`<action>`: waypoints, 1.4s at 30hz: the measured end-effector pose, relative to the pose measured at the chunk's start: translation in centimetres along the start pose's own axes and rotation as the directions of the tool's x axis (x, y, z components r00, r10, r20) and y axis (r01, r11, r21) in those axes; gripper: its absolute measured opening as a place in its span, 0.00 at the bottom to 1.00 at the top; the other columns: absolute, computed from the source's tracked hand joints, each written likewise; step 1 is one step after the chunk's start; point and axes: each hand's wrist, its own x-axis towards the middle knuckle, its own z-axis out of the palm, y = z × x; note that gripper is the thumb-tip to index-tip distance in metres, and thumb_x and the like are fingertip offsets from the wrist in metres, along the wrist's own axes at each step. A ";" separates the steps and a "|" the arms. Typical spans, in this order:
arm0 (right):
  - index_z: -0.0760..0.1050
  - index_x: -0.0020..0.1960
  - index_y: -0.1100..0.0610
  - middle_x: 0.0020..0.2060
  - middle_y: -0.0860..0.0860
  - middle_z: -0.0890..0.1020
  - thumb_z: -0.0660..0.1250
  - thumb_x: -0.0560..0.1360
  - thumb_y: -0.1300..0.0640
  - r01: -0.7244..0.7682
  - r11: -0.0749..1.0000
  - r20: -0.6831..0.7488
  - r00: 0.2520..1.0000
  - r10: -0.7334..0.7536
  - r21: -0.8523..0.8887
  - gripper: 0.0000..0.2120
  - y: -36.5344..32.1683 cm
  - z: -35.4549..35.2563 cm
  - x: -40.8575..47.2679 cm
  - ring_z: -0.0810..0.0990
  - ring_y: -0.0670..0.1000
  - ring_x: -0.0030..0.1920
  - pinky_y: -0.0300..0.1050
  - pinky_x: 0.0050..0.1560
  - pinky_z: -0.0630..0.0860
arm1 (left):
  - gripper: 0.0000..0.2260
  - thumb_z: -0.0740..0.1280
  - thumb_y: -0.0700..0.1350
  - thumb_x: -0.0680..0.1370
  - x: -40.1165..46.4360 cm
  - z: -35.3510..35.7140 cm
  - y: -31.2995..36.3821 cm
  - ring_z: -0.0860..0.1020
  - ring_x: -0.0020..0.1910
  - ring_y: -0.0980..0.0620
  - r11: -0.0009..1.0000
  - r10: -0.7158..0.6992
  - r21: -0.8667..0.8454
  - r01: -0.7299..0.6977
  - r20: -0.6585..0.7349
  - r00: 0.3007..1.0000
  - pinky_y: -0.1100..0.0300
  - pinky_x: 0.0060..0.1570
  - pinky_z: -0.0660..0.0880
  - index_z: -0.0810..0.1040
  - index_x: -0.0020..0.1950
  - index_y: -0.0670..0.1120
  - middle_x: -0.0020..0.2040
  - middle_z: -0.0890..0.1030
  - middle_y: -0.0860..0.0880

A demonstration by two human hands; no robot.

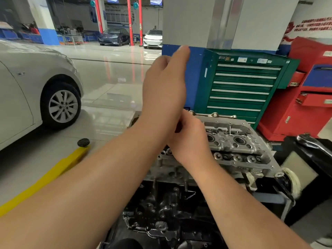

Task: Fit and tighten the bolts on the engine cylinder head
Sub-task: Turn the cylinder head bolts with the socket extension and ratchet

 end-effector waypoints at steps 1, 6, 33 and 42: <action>0.74 0.40 0.49 0.35 0.44 0.80 0.67 0.64 0.44 -0.029 0.997 0.031 0.999 0.026 0.077 0.11 0.0 -0.2 0.0 0.73 0.43 0.33 0.41 0.35 0.71 | 0.14 0.64 0.50 0.81 0.4 -0.3 -0.1 0.64 0.28 0.49 0.997 0.037 0.061 -0.038 0.025 0.999 0.54 0.33 0.65 0.70 0.36 0.51 0.29 0.68 0.52; 0.80 0.60 0.49 0.54 0.48 0.87 0.69 0.77 0.57 -0.136 0.920 0.375 0.927 -0.013 0.369 0.13 0.2 -1.1 0.5 0.86 0.48 0.56 0.55 0.63 0.79 | 0.20 0.60 0.52 0.82 3.4 -3.4 1.1 0.51 0.24 0.51 0.909 -0.232 -0.142 0.392 0.609 0.758 0.56 0.30 0.51 0.66 0.30 0.49 0.25 0.55 0.52; 0.71 0.33 0.39 0.27 0.35 0.77 0.64 0.60 0.40 -0.018 0.989 0.051 0.999 0.011 0.144 0.05 -0.6 0.0 0.5 0.72 0.39 0.28 0.28 0.28 0.66 | 0.12 0.68 0.53 0.79 -0.9 -0.6 -0.2 0.73 0.30 0.53 0.996 -0.009 -0.089 0.010 0.012 1.000 0.58 0.34 0.71 0.80 0.47 0.45 0.33 0.77 0.52; 0.81 0.56 0.48 0.48 0.45 0.87 0.70 0.78 0.58 -0.074 0.961 0.274 0.962 -0.001 0.265 0.09 0.3 -0.6 0.4 0.87 0.47 0.49 0.53 0.58 0.82 | 0.22 0.59 0.55 0.83 4.4 -3.9 1.1 0.56 0.23 0.51 0.911 -0.247 -0.106 0.399 0.635 0.732 0.58 0.30 0.57 0.70 0.31 0.48 0.25 0.59 0.50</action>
